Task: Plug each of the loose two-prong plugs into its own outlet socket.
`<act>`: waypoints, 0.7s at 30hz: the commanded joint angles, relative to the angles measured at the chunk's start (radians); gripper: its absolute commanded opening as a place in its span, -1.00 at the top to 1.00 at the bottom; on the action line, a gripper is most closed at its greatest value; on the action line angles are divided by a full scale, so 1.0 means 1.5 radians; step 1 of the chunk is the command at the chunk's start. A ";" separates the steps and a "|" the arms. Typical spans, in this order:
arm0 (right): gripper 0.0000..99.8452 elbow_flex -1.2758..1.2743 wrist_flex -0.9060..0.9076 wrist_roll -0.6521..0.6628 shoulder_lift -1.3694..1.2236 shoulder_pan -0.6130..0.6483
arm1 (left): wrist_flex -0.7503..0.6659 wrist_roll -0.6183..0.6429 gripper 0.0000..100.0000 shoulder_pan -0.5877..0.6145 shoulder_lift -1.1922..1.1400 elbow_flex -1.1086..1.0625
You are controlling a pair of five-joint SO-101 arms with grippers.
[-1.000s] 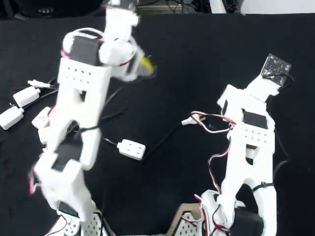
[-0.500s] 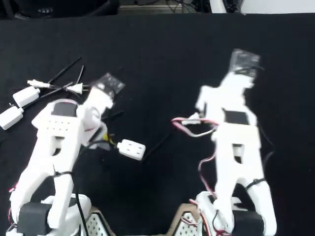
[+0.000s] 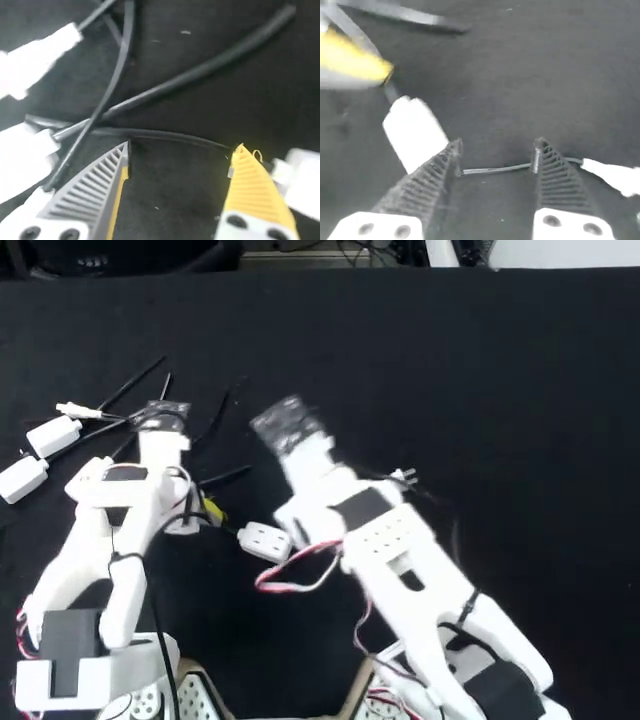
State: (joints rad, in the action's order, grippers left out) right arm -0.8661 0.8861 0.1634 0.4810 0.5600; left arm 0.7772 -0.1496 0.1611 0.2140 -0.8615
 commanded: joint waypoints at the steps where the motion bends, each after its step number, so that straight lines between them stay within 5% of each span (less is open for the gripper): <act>1: 0.57 0.004 0.026 0.029 0.020 0.070 | -0.039 0.057 0.37 0.047 -0.010 0.006; 9: 0.57 -0.040 0.016 0.110 0.020 0.157 | -0.042 0.142 0.37 0.140 -0.016 0.026; 21: 0.56 -0.056 -0.009 0.188 -0.039 0.168 | -0.042 0.193 0.37 0.147 -0.011 0.026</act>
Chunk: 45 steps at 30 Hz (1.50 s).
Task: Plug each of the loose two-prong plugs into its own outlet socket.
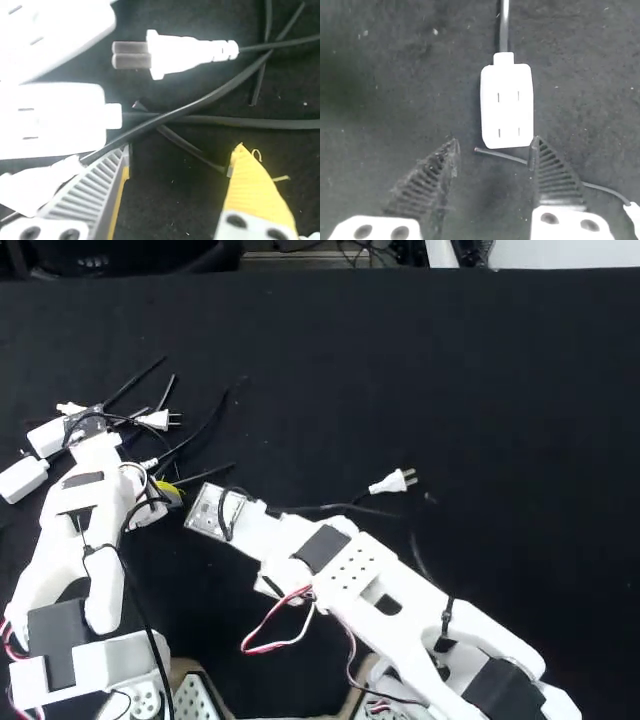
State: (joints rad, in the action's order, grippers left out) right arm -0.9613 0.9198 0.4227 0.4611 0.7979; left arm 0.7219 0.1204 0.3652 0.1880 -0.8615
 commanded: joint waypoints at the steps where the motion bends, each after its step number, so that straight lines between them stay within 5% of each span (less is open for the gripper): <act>1: 0.56 0.011 -0.043 0.020 -0.046 0.008 | -0.005 0.013 0.37 0.011 0.005 0.026; 12: 0.57 0.095 -0.056 0.088 -0.168 -0.102 | -0.005 0.009 0.37 0.009 0.001 0.025; 26: 0.65 0.087 -0.020 0.069 -0.115 -0.046 | 0.046 0.009 0.37 0.011 0.008 0.051; 45: 0.65 0.050 -0.141 0.096 -0.107 -0.146 | 0.123 -0.076 0.37 0.024 0.008 0.075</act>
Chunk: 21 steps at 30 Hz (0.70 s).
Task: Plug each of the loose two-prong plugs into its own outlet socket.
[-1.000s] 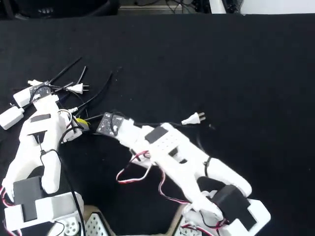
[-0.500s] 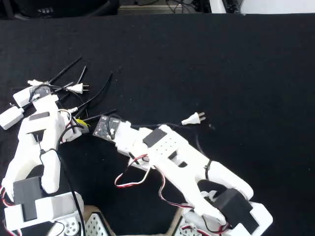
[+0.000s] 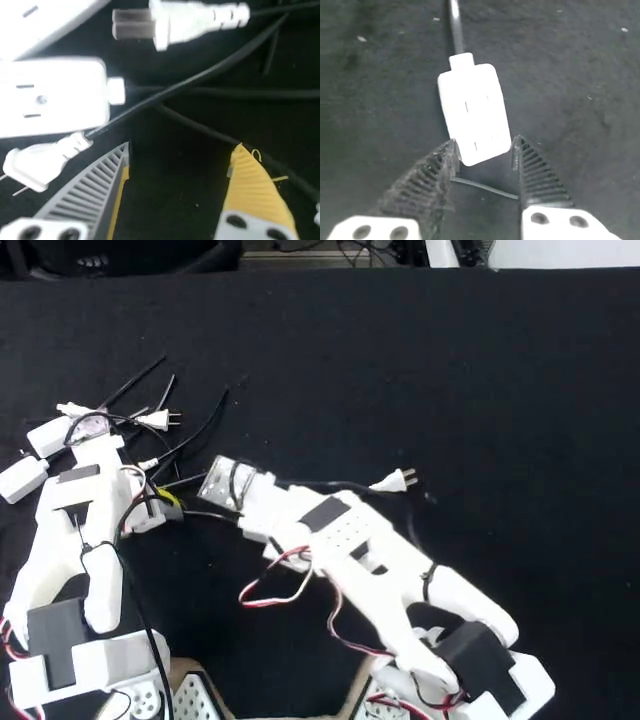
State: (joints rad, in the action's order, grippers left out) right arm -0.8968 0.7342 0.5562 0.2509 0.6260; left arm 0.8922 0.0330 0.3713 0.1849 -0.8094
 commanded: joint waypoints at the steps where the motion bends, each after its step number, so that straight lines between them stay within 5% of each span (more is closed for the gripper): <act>1: 0.65 0.008 -0.014 0.007 0.034 -0.034 | 0.010 -0.017 0.37 0.027 0.010 0.046; 6: 0.65 0.020 0.020 0.000 0.056 -0.034 | 0.015 -0.017 0.37 0.055 0.010 0.061; 12: 0.65 0.036 0.118 -0.116 0.199 -0.042 | 0.082 -0.014 0.37 0.057 0.033 0.099; 17: 0.66 0.038 0.057 -0.265 0.202 -0.166 | 0.093 -0.003 0.37 0.020 0.116 0.073; 21: 0.66 0.111 0.089 -0.392 0.120 -0.269 | -0.014 -0.052 0.37 -0.077 0.157 -0.028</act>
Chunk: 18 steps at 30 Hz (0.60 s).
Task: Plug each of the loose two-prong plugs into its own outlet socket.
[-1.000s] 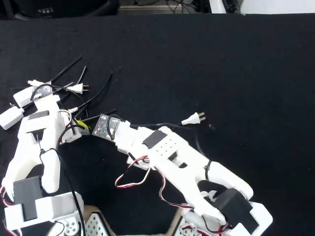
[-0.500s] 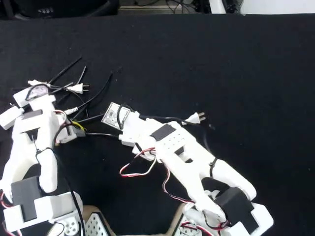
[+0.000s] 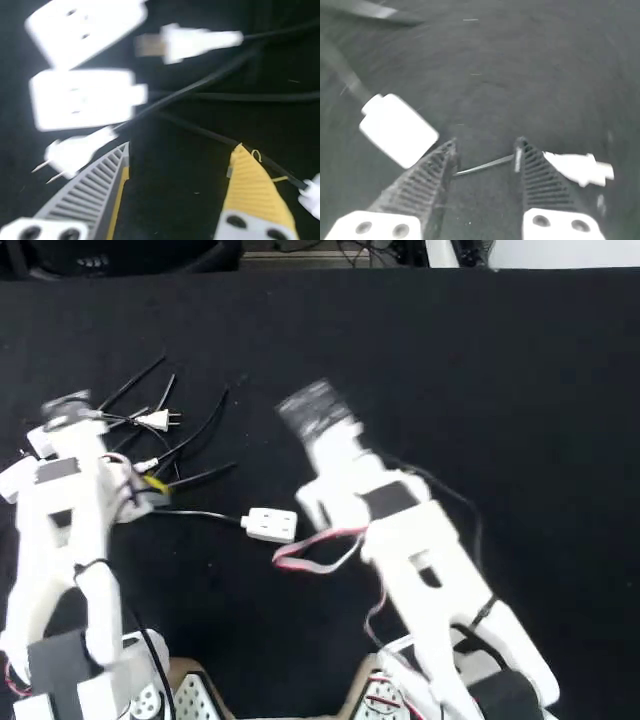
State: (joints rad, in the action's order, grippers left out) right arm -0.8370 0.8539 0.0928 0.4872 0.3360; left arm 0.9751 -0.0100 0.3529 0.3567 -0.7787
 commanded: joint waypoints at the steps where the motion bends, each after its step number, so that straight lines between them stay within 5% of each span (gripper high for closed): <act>1: 0.66 0.092 0.025 -0.103 -0.060 -0.097 | -0.107 -0.026 0.37 -0.083 0.048 -0.075; 5: 0.66 0.159 0.055 -0.163 -0.153 -0.143 | -0.194 -0.020 0.37 -0.117 0.053 -0.129; 18: 0.65 0.251 0.157 -0.221 -0.274 -0.143 | -0.200 0.026 0.37 -0.113 0.053 -0.137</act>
State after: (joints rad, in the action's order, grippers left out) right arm -0.5132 1.0717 -0.2263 0.0713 0.1396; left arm 0.6882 0.0192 0.1933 0.4012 -0.9889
